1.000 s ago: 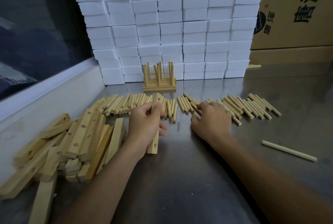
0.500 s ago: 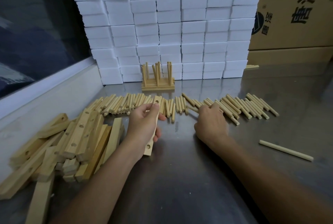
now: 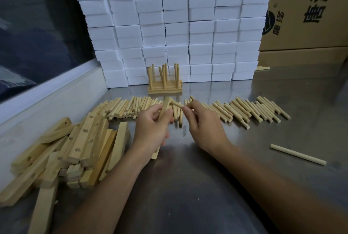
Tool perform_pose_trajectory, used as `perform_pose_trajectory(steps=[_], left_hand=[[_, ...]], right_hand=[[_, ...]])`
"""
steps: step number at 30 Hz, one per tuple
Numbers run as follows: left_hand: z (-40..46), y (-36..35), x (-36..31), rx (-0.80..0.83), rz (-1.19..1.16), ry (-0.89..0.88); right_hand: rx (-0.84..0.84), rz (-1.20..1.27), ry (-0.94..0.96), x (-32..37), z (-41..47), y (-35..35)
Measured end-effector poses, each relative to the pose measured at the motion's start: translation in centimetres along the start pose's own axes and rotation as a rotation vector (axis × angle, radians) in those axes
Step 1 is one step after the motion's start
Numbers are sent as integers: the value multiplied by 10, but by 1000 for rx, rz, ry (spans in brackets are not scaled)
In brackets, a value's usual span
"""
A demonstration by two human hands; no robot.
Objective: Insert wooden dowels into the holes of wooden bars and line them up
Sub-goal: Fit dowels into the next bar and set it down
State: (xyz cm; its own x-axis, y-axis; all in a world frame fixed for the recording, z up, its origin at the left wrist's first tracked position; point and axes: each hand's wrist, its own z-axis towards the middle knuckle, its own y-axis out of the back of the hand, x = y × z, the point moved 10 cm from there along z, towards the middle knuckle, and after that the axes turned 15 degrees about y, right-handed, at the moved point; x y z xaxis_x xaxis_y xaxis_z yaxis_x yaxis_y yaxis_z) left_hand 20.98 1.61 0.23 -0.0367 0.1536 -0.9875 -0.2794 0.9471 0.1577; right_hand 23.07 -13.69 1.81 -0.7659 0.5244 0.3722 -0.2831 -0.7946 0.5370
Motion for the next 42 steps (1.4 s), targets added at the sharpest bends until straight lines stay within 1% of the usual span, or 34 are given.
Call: perform_pose_trajectory(steps=[3,6,9,11,17,20,23,25,28,32,35,37,42], left_hand=[[0,2,-2,-18,28,-25],[0,4,-5,-38,80,-88],[1,2,-10,-70,218,-182],[1,2,-11,-90,260,-211],[-5,2,-18,-137,359,-312],[-8,1,-21,-139,412,-334],[-7,0,-21,-154,461,-337],[-7,-7,-20,-116,492,-334],[-1,-15,-9,10,442,-225],[4,-13,9,72,186,-20],[2,-21,14,127,48,55],[2,-27,18,189,-44,128],[2,-37,35,280,-261,358]], right_hand=[[-22,1,96,13,2,2],[-31,-23,131,17,3,5],[-1,-162,173,20,3,5],[-22,-225,211,26,3,7],[-81,-290,242,32,-2,11],[-102,-205,168,24,-3,9],[-57,47,16,2,-2,-2],[-63,175,-68,-9,-3,-2],[-112,329,-182,-21,-1,5],[-224,612,-378,-34,1,10],[-289,717,-396,-30,3,15],[-284,714,-389,-26,4,16],[-142,683,-383,-20,6,1]])
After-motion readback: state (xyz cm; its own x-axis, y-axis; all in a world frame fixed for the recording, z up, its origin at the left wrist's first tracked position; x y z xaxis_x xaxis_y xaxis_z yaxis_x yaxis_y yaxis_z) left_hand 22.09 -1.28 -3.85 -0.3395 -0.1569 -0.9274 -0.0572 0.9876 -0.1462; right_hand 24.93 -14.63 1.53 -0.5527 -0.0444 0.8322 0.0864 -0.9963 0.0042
